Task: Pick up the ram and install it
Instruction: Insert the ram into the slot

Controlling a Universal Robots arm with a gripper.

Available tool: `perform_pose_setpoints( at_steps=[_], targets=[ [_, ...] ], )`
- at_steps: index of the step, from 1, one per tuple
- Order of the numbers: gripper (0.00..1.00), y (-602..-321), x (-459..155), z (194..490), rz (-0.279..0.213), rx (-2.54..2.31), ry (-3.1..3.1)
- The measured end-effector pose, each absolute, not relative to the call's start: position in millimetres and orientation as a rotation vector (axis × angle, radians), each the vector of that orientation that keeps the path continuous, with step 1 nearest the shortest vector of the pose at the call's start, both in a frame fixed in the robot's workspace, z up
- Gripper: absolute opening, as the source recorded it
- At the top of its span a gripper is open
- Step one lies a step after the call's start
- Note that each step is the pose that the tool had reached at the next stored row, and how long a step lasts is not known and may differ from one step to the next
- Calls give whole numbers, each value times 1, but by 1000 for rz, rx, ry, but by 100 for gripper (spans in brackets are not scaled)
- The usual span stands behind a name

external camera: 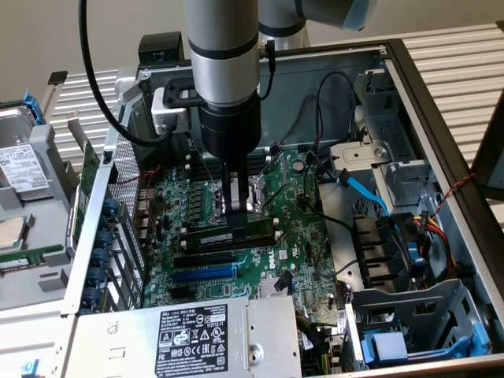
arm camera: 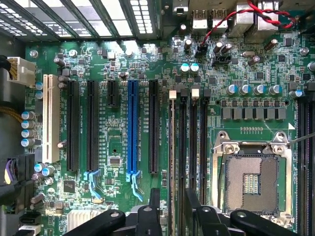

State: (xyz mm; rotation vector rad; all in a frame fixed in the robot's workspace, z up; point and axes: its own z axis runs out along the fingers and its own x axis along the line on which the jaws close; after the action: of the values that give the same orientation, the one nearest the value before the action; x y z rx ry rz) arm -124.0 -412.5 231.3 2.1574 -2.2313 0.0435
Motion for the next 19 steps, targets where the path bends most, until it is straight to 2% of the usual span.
perform_pose_setpoints(
  at_steps=[16,19],
  targets=[
    [31,-413,-125,231,47,2159,-2233],
    [13,-413,-125,231,47,2159,-2233]
  ],
)
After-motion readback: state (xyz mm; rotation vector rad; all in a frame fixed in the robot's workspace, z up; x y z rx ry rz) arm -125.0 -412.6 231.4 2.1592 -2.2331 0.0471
